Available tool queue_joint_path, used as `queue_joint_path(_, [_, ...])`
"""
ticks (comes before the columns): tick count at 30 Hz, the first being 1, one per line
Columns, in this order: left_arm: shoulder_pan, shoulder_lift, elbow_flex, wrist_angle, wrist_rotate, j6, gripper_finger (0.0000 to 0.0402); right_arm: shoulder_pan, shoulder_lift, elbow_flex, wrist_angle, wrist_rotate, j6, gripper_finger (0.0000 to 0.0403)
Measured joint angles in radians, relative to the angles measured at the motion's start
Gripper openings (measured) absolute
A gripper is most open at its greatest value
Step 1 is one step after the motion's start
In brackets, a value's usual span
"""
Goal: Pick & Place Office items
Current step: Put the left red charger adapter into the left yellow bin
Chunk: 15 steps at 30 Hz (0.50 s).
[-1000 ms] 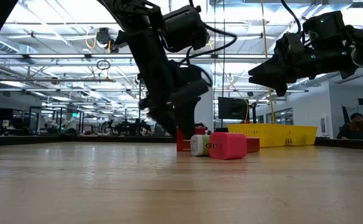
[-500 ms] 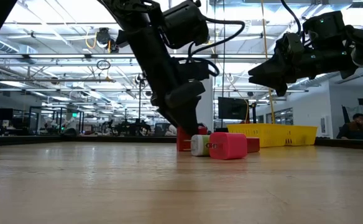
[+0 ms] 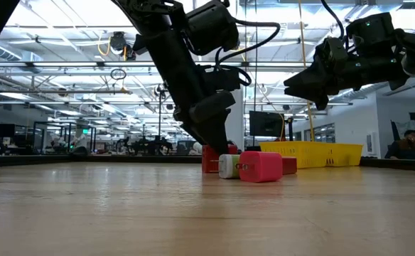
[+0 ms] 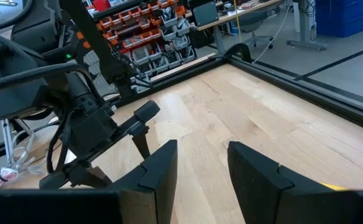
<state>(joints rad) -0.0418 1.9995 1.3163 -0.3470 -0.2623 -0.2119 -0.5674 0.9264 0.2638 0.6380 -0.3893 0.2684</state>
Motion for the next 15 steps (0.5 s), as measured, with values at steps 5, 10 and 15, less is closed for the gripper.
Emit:
queue_joint_path(5, [0.000, 0.000, 0.000, 0.000, 0.001, -0.003, 0.0225, 0.000, 0.000, 0.000, 0.000, 0.000, 0.000, 0.0130])
queue_joint_path(10, [0.000, 0.000, -0.001, 0.000, 0.000, -0.072, 0.0173, 0.000, 0.000, 0.000, 0.000, 0.000, 0.000, 0.0130])
queue_joint_path(15, [0.002, 0.022, -0.001, 0.012, 0.000, -0.083, 0.0143, 0.000, 0.000, 0.000, 0.000, 0.000, 0.000, 0.0130])
